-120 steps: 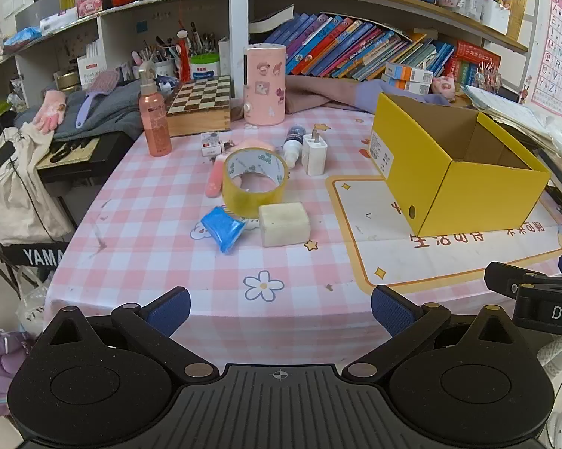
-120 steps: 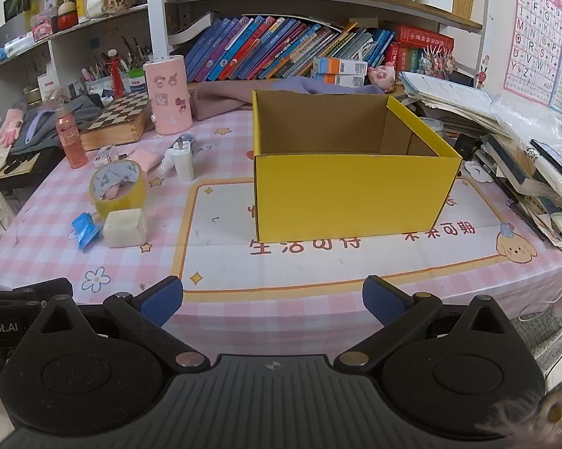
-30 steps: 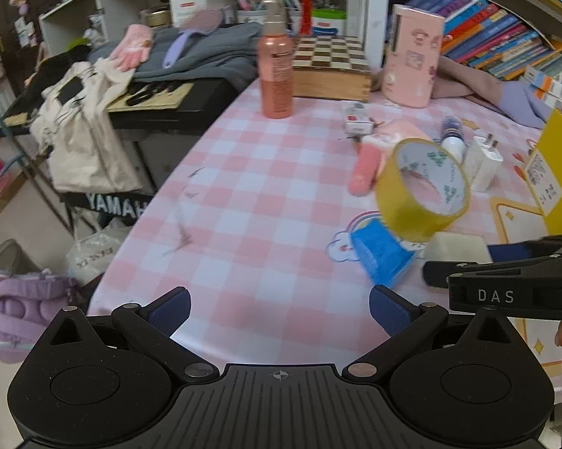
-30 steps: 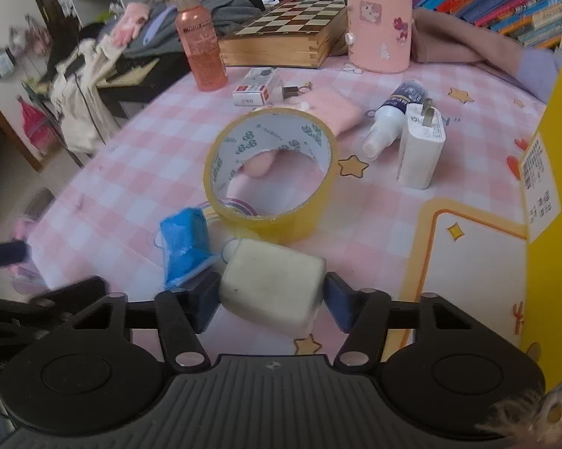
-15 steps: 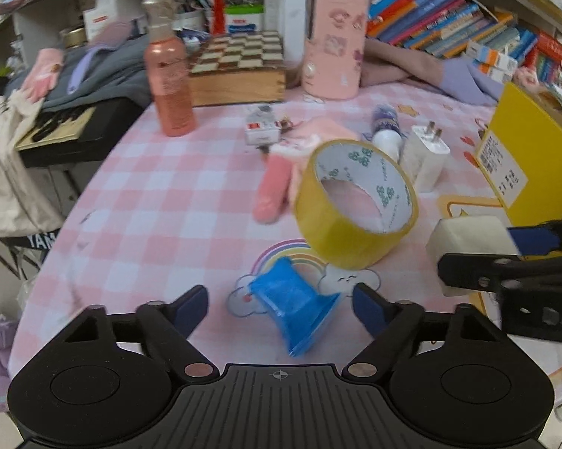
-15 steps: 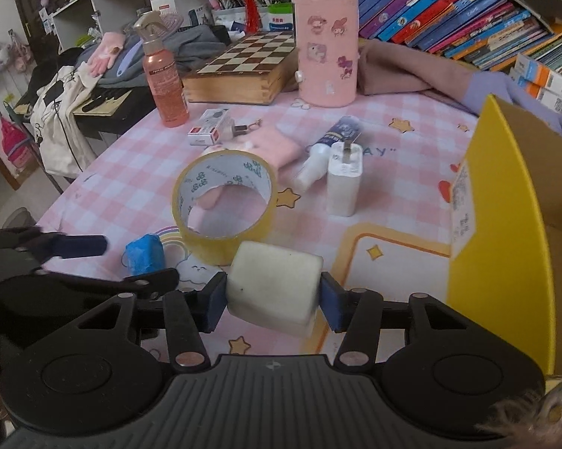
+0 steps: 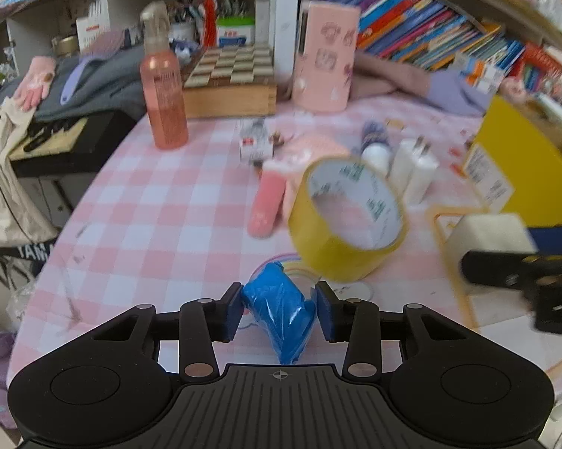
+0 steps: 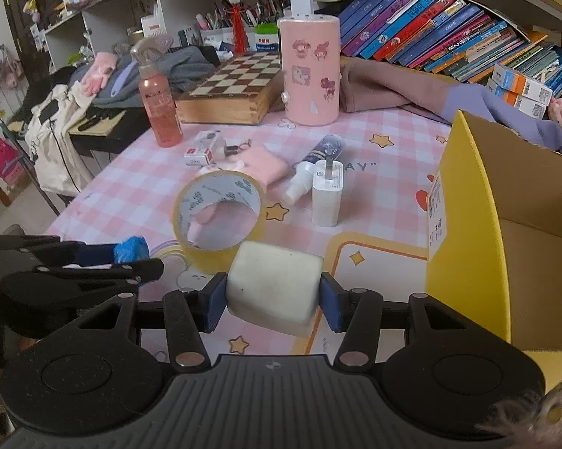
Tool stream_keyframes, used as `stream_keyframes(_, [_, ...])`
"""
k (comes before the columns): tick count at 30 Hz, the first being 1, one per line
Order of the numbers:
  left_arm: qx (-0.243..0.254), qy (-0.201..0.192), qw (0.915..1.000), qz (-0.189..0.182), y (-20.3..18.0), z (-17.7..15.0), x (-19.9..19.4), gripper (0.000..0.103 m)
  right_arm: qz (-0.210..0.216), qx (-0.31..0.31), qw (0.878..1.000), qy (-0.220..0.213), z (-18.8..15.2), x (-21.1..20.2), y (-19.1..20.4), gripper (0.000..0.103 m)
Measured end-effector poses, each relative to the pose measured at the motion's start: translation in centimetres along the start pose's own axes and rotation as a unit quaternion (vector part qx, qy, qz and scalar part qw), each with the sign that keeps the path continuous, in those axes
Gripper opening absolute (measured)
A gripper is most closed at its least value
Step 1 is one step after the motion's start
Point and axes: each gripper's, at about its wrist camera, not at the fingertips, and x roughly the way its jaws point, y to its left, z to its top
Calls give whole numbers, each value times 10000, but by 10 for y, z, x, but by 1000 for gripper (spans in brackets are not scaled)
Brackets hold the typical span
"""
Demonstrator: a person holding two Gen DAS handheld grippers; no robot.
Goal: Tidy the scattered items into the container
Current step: 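Grasp the blue packet with the left tool while the right tool grasps the white soap bar, then carry the blue packet and soap bar with both tools over the yellow box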
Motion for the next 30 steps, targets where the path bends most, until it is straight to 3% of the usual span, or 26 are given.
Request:
stream_keyframes(13, [-124,-903,9933,-715,4,2,-108,39,36,76,9977,-667,-14,-76,24,49])
stream_keyframes(30, [663,-799,9846,-1409,-44,-53,-146,39,-662,615,9932,-736,-90,-145,29,49])
